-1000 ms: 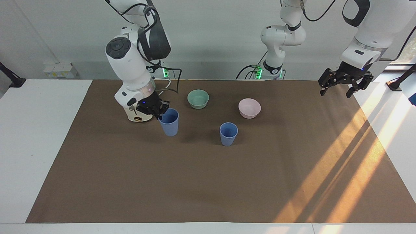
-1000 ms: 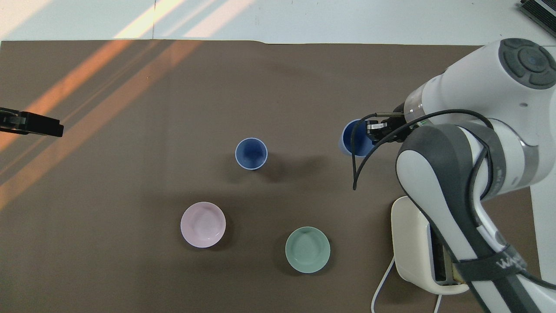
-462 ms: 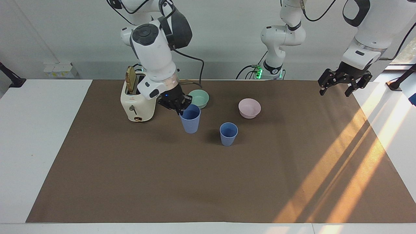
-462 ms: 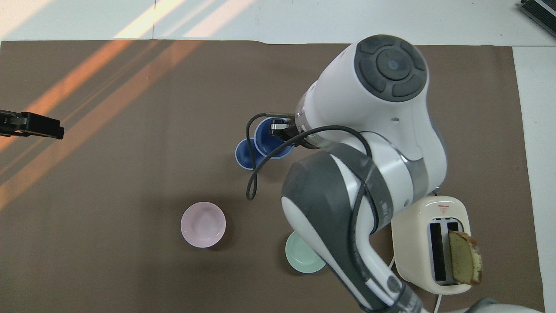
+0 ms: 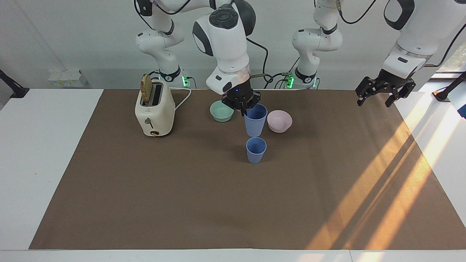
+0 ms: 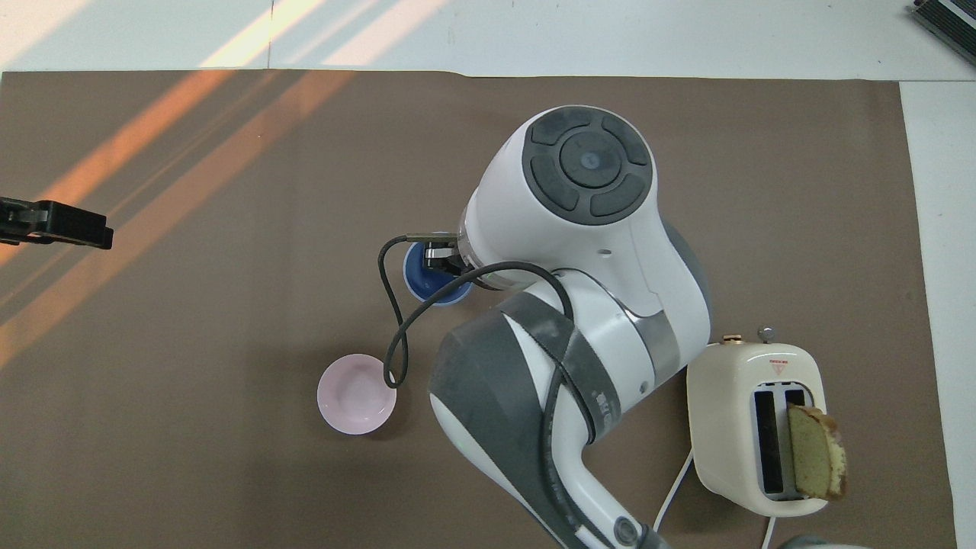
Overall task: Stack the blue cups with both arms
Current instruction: 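Carry the held cup over the center blue cup and lower it in, then open the right gripper to release the stacked cup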
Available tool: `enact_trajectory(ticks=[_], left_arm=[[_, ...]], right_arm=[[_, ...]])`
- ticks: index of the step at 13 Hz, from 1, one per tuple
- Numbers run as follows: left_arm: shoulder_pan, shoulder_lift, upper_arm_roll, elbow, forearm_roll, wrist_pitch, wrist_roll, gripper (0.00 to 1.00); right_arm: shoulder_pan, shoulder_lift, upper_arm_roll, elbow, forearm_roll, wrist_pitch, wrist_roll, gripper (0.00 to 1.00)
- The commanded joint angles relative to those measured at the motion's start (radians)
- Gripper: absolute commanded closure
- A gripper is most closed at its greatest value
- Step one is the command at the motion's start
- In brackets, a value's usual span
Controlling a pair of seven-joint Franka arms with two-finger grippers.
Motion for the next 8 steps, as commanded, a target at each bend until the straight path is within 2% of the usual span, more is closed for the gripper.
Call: enact_trajectory(ticks=[1,8], left_arm=[[0.013,0.000,-0.009,0.021,0.003,-0.032,-0.009,0.00],[0.013,-0.001,-0.009,0.019,0.002,-0.015,-0.006,0.00]], right_arm=[[-0.003,0.024,0.002,-0.026,0.007,0.053,0.006,1.00],[0.010,0.083,0.002,-0.043,-0.009,0.125,0.006,1.00]])
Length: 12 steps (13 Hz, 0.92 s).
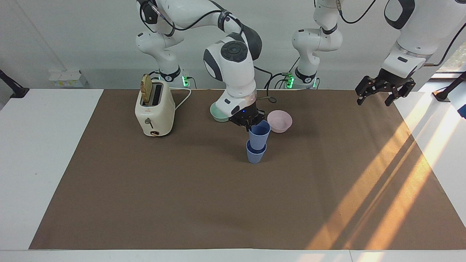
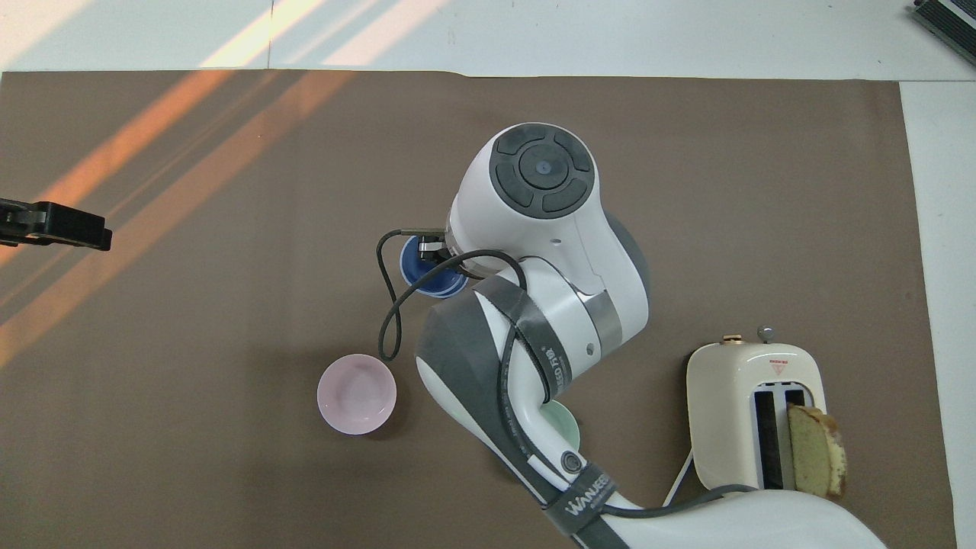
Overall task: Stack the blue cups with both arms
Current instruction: 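Open the right gripper to release the stacked cup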
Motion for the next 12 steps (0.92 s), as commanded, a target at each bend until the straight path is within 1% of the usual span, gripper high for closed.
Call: enact_trajectory(ticks=[1,4,5,6,10,11,12], left_arm=[[0.013,0.000,-0.009,0.016,0.002,-0.011,-0.003,0.00],[0.013,0.000,-0.009,0.017,0.002,-0.013,-0.006,0.00],[0.013,0.001,-0.009,0.017,0.000,-0.013,-0.004,0.00],[0.013,0.000,-0.009,0.017,0.000,-0.014,-0.006,0.00],[0.015,0.000,-0.009,0.016,0.000,-0.020,-0.007,0.00],[0.015,0.000,-0.009,0.016,0.000,-0.020,-0.008,0.00],[0.015,0.000,-0.009,0.017,0.000,-0.020,-0.008,0.00]], right_arm=[[0.007,0.012,0.002,-0.012,-0.019,0.022,0.006,1.00],[0.007,0.014,0.002,-0.014,-0.020,0.025,0.006,1.00],[0.004,0.014,0.002,-0.015,-0.022,0.026,0.006,0.16],[0.010,0.014,0.001,-0.020,-0.031,0.028,0.001,0.00],[-0.005,0.006,-0.004,-0.012,-0.045,0.005,-0.002,0.00],[-0.016,-0.004,-0.012,-0.009,-0.048,-0.018,-0.005,0.00],[-0.051,-0.036,-0.018,-0.008,-0.049,-0.059,-0.016,0.00]])
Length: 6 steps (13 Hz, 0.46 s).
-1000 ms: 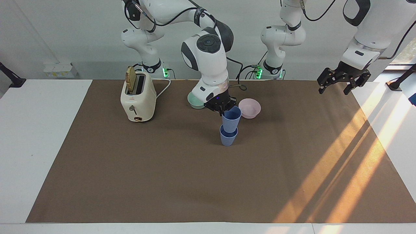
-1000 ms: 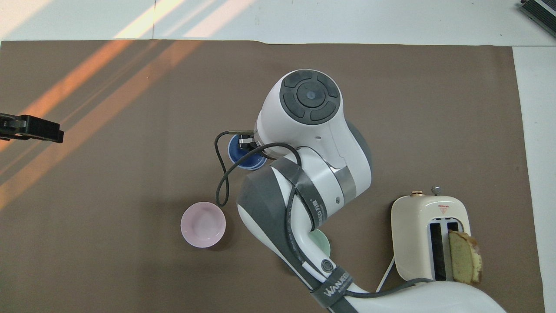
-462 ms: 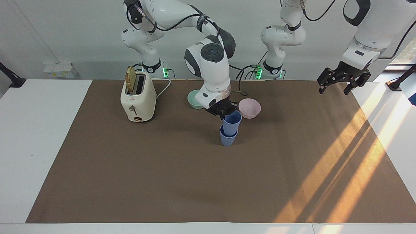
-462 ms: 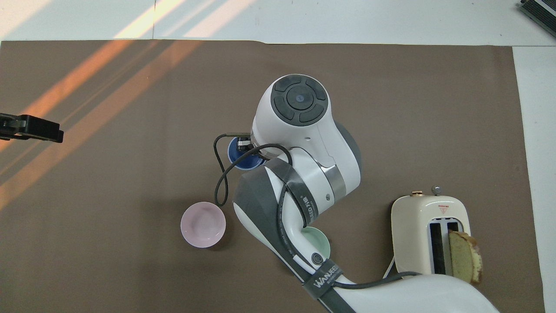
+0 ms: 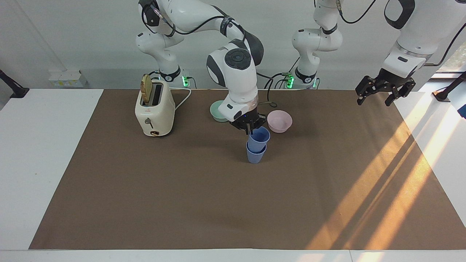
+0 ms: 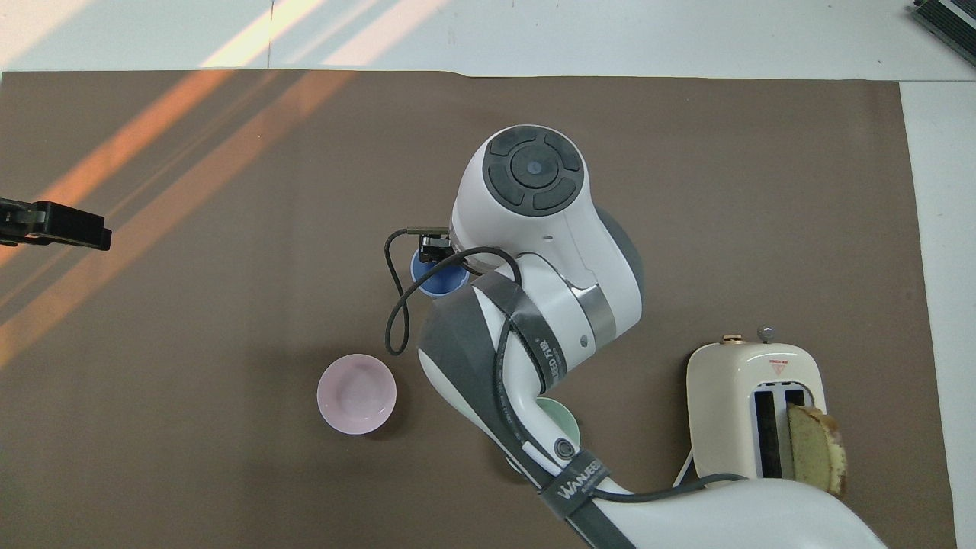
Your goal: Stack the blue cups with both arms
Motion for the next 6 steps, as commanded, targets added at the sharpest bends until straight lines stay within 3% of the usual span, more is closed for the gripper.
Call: enact_trajectory(ticks=[1,6], left_arm=[[0.013,0.000,-0.009,0.016,0.000,-0.020,-0.007,0.00],[0.015,0.000,-0.009,0.016,0.000,-0.020,-0.007,0.00]], right_arm=[[-0.078,-0.073,-0.001,-0.006,-0.018,-0.087,-0.055,0.00],[-0.245,-0.219,-0.011,0.026,-0.071,-0.296,-0.370,0.00]])
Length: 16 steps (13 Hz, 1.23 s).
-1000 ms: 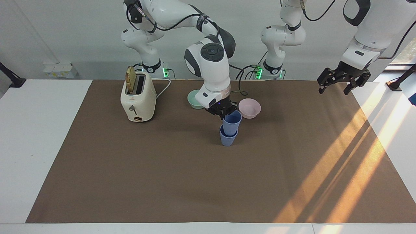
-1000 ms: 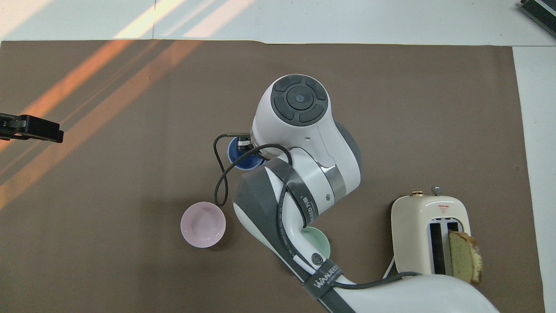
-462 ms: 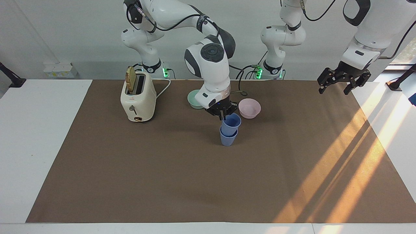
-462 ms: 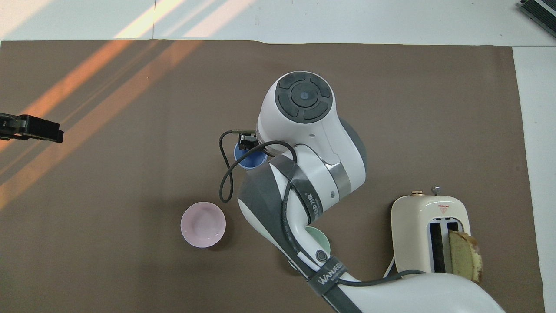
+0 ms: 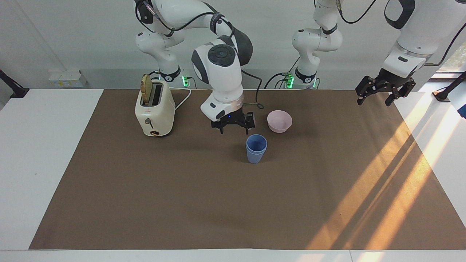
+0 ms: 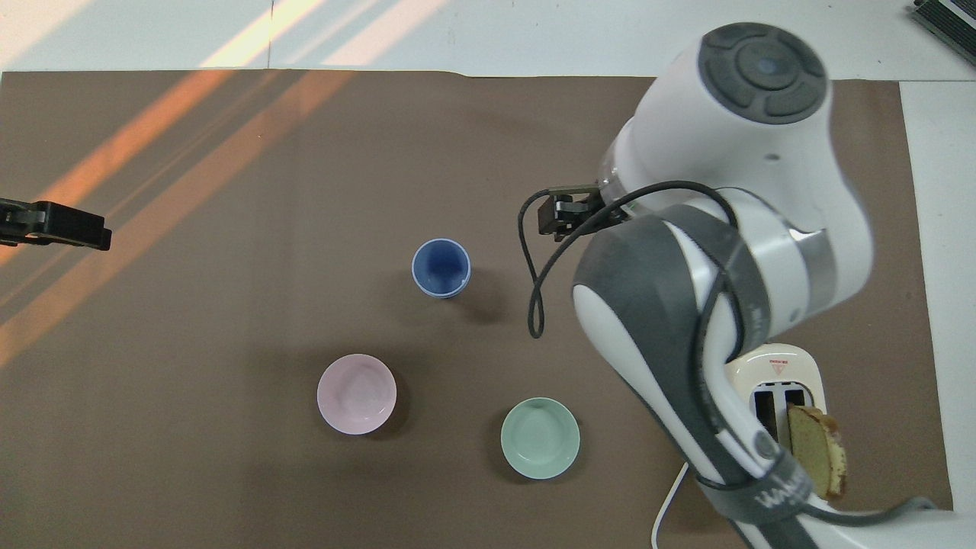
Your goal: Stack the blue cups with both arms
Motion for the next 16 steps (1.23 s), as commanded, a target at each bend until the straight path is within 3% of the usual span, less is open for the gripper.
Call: enact_trajectory(ticks=[1,6,9,13,16], left_arm=[[0.013,0.000,-0.009,0.016,0.000,-0.020,-0.007,0.00],[0.015,-0.002,-0.009,0.013,0.000,-0.028,-0.007,0.00],[0.008,0.000,-0.009,0.013,0.000,-0.025,-0.005,0.00],[0.011,0.000,-0.009,0.015,-0.004,-0.022,-0.005,0.00],[0.015,0.000,-0.009,0.015,-0.004,-0.023,-0.007,0.00]], right_arm=[[-0.106,-0.096,0.013,-0.003,-0.012,-0.074,-0.139,0.00],[-0.235,-0.194,0.010,-0.005,-0.017,-0.153,-0.298,0.00],[-0.321,-0.240,0.002,-0.075,-0.015,-0.141,-0.405,0.00],[-0.321,-0.284,0.004,-0.223,-0.011,-0.047,-0.363,0.00],[-0.321,-0.283,0.015,-0.220,-0.011,-0.048,-0.307,0.00]])
